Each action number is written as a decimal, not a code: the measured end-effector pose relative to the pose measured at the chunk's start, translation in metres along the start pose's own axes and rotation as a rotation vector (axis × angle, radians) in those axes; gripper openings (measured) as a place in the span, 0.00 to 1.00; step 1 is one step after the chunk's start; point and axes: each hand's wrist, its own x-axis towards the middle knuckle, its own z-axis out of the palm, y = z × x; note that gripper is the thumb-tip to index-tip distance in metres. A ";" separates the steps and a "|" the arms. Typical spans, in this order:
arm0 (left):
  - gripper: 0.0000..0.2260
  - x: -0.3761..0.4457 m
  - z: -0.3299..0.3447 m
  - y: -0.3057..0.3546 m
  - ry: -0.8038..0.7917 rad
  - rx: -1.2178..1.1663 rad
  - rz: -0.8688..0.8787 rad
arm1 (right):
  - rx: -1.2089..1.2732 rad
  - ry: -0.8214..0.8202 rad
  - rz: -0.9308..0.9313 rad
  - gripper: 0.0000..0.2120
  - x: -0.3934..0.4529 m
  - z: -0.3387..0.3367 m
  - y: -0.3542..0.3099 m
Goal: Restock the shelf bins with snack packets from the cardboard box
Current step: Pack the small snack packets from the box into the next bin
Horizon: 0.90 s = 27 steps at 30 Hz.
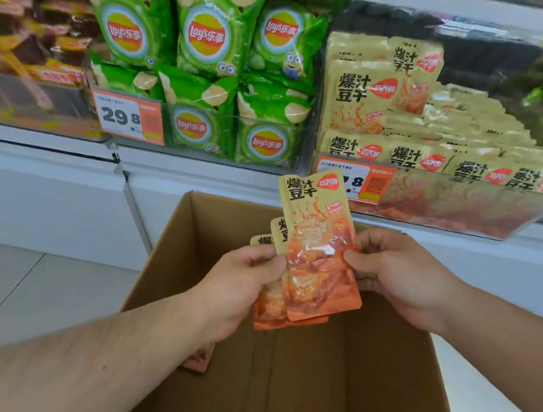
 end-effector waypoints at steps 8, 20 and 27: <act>0.08 -0.003 0.010 0.002 -0.014 -0.074 -0.034 | -0.023 0.006 0.023 0.05 0.001 -0.001 0.005; 0.15 0.003 0.020 0.006 0.044 -0.261 -0.044 | -0.054 0.061 0.022 0.08 -0.008 0.008 0.007; 0.21 -0.004 0.030 0.010 0.024 -0.224 -0.023 | -0.285 0.051 0.022 0.06 -0.015 0.017 0.000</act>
